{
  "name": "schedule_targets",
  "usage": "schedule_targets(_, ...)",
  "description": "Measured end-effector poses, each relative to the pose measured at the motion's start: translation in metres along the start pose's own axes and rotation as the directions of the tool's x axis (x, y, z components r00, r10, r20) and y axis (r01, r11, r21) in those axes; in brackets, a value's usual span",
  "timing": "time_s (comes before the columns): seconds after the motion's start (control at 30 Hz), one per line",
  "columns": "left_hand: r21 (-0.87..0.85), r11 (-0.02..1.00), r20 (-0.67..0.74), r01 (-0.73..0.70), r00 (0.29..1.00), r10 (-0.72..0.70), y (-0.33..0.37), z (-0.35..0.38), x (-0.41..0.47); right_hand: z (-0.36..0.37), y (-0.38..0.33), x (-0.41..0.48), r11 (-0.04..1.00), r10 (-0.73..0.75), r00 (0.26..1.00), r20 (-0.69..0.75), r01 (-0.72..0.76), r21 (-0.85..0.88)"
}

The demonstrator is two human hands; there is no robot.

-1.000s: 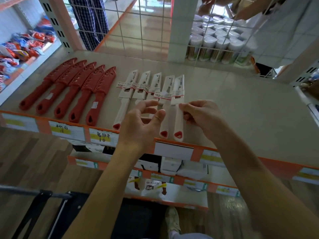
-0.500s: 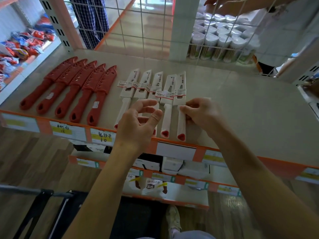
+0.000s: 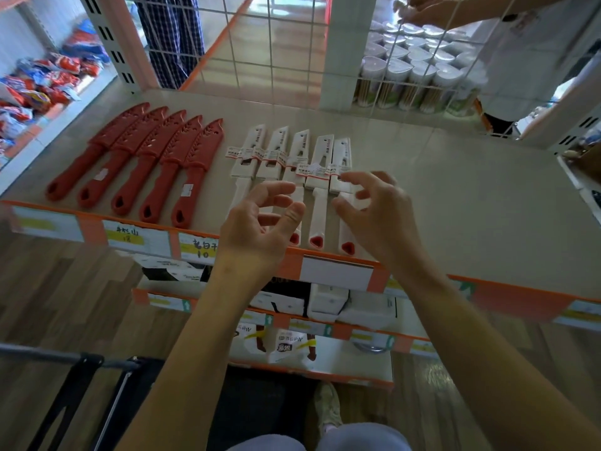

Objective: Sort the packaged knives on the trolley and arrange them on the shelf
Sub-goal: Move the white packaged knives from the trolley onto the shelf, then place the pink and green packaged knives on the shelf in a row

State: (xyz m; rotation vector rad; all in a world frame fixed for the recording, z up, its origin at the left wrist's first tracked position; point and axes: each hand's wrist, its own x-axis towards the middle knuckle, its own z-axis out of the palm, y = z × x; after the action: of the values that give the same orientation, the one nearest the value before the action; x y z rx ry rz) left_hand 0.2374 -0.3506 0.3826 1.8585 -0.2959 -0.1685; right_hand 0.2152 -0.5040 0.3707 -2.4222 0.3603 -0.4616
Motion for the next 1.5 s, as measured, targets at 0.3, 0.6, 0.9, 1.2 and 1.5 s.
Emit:
schedule_targets(0.3,0.062,0.990,-0.040,-0.124,0.991,0.126,-0.017,-0.038,-0.041,0.016,-0.039,-0.065,0.998,-0.064,0.996,-0.070,0.064,-0.004)
schedule_targets(0.6,0.334,0.883,0.112,-0.331,0.944,0.311,-0.074,-0.118,-0.124,0.070,-0.081,-0.187,0.984,-0.084,0.993,-0.085,0.069,-0.167)
schedule_targets(0.9,0.521,0.801,0.111,-0.295,0.954,0.279,-0.136,-0.156,-0.217,0.113,-0.099,-0.288,0.993,0.098,0.991,0.095,-0.091,-0.075)
schedule_targets(1.2,0.513,0.833,0.091,-0.210,0.977,0.191,-0.217,-0.147,-0.300,0.167,-0.092,-0.378,0.991,0.125,0.976,0.176,-0.114,-0.070)
schedule_targets(1.5,0.702,0.674,0.217,-0.230,0.970,0.105,-0.317,-0.156,-0.373,0.219,-0.061,-0.472,0.968,0.242,0.922,0.302,-0.208,-0.142)
